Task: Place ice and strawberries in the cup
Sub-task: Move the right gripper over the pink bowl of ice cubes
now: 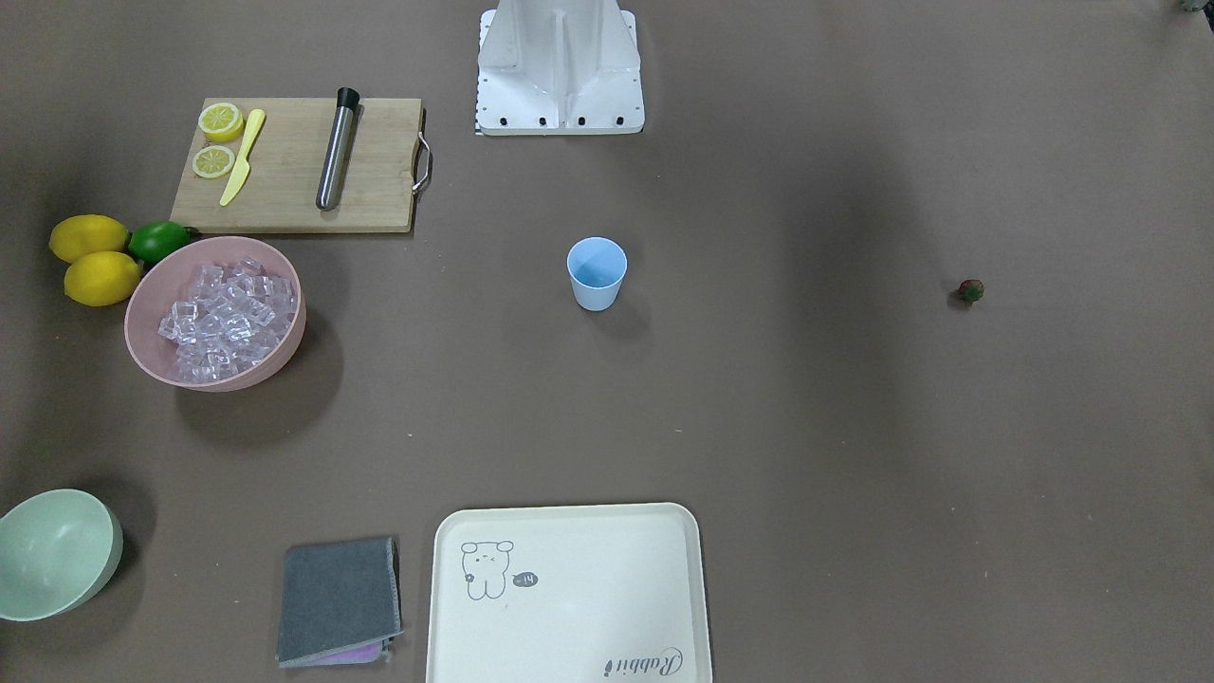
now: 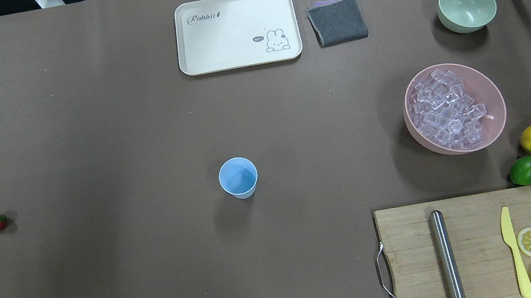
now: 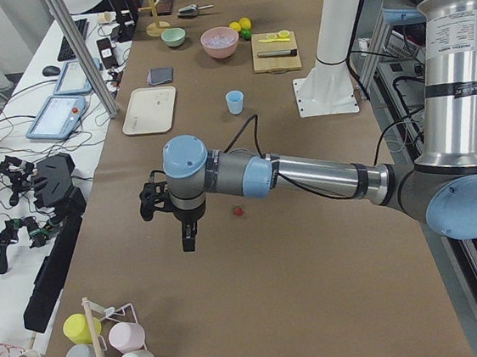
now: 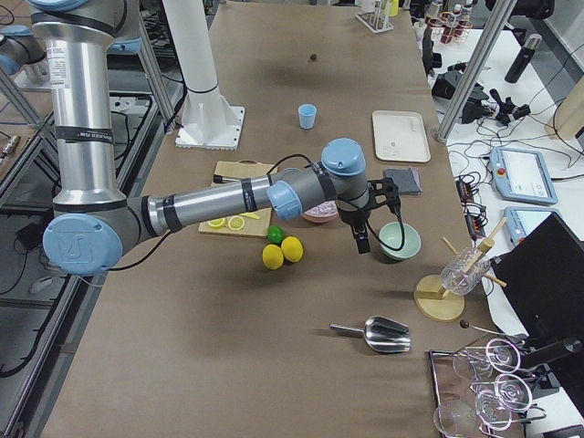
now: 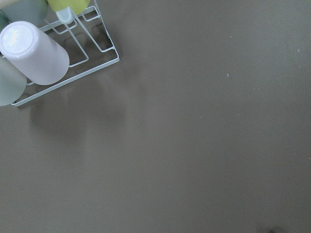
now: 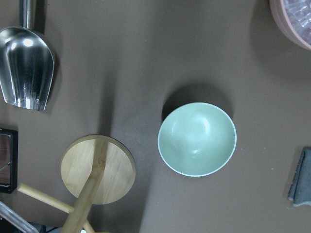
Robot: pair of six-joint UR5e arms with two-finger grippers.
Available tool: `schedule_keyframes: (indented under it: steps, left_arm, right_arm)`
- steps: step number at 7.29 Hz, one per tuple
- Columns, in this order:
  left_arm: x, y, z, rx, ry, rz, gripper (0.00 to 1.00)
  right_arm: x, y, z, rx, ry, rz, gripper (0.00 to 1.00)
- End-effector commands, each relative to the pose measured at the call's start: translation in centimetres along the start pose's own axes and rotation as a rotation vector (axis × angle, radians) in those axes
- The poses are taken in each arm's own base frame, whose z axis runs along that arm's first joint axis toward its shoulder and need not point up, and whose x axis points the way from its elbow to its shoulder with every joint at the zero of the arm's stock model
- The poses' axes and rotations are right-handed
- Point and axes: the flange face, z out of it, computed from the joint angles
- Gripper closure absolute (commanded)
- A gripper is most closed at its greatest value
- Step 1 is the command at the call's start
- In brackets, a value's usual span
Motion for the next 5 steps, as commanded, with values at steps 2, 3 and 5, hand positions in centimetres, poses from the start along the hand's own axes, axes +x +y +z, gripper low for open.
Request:
schedule_keyframes:
  steps: [2,3,5]
  left_arm:
    - [1.0,-2.4,-0.5,-0.024,-0.050,-0.016,0.02]
    - [0.2,-2.5,0.3,-0.039,-0.048,-0.030,0.02]
    - [-0.6,-3.4,1.7,-0.066,-0.029,-0.050,0.02]
  right_arm:
    - [-5.5,-1.3,-0.4,0.077,-0.153,0.013,0.01]
    - [-9.1,-2.2,0.6,0.080,-0.191,0.010,0.01]
    - [-14.0,-3.0,2.7,0.051,-0.226,-0.041,0.01]
